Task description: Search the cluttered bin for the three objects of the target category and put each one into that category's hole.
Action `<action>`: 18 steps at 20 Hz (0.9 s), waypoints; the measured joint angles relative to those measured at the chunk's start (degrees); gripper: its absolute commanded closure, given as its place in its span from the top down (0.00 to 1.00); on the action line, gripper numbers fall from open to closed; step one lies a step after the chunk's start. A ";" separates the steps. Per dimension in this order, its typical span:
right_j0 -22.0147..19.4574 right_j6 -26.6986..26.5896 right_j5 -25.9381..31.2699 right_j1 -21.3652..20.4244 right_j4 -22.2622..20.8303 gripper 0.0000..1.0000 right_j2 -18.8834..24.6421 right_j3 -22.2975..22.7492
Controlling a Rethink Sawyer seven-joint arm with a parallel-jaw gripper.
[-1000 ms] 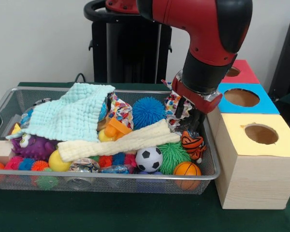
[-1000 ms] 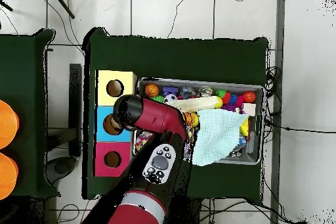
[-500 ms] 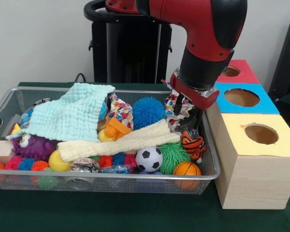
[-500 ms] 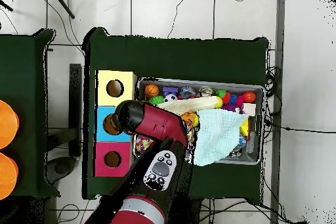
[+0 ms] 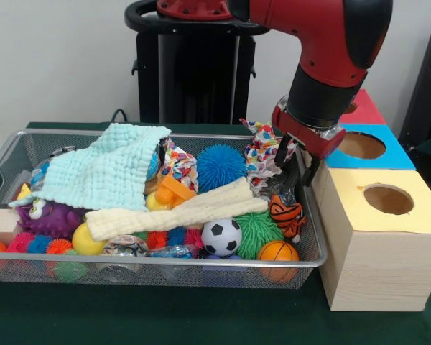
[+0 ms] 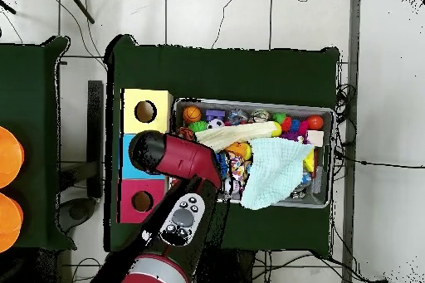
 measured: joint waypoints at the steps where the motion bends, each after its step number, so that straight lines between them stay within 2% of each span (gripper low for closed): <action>1: 0.31 0.02 0.25 0.00 0.00 1.00 -0.22 -0.07; 18: 0.31 0.04 2.27 0.40 0.45 1.00 -1.03 -1.85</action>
